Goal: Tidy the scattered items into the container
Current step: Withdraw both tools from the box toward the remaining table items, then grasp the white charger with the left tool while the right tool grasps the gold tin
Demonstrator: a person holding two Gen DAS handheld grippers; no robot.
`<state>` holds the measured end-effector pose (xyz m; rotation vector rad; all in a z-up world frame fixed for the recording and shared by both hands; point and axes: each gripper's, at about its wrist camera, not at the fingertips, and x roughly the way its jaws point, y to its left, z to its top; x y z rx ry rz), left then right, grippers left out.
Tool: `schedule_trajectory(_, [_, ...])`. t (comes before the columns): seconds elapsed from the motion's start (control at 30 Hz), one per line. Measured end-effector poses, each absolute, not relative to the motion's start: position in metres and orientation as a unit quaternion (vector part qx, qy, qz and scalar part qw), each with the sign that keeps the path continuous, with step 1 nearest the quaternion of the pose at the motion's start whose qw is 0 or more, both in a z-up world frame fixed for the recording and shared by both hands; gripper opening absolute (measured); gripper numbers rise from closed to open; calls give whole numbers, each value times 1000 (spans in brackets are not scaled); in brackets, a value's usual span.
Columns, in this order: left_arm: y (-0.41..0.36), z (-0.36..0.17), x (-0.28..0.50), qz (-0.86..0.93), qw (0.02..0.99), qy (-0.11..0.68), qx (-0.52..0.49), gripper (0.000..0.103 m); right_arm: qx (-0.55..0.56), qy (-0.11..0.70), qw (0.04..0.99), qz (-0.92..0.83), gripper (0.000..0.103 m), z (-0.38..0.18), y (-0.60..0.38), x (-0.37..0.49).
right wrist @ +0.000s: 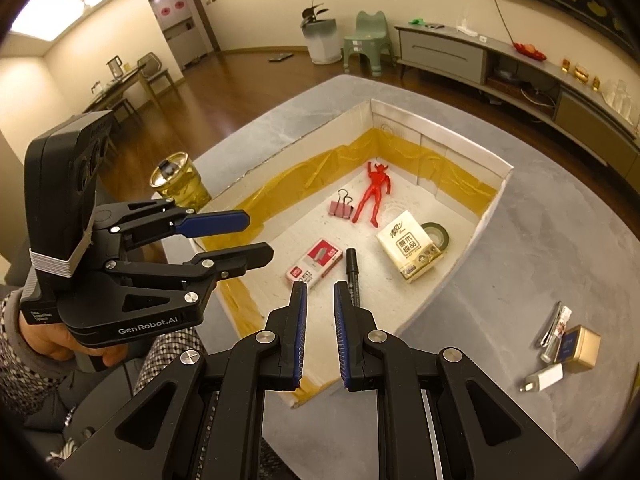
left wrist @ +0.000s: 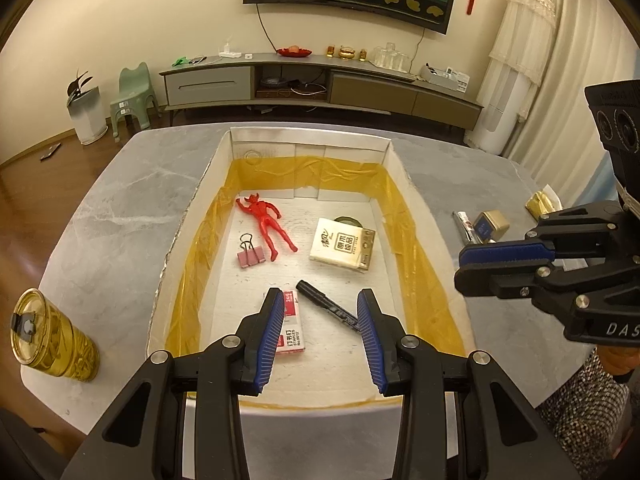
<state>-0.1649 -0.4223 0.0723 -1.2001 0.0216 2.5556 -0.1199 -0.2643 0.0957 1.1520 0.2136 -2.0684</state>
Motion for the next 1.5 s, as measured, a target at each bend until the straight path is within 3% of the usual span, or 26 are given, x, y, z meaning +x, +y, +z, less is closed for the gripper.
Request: schedule_trajectory(1.5, [-289, 89, -121, 873, 222, 72, -427, 40, 438, -29, 352, -827, 19, 82, -107, -88])
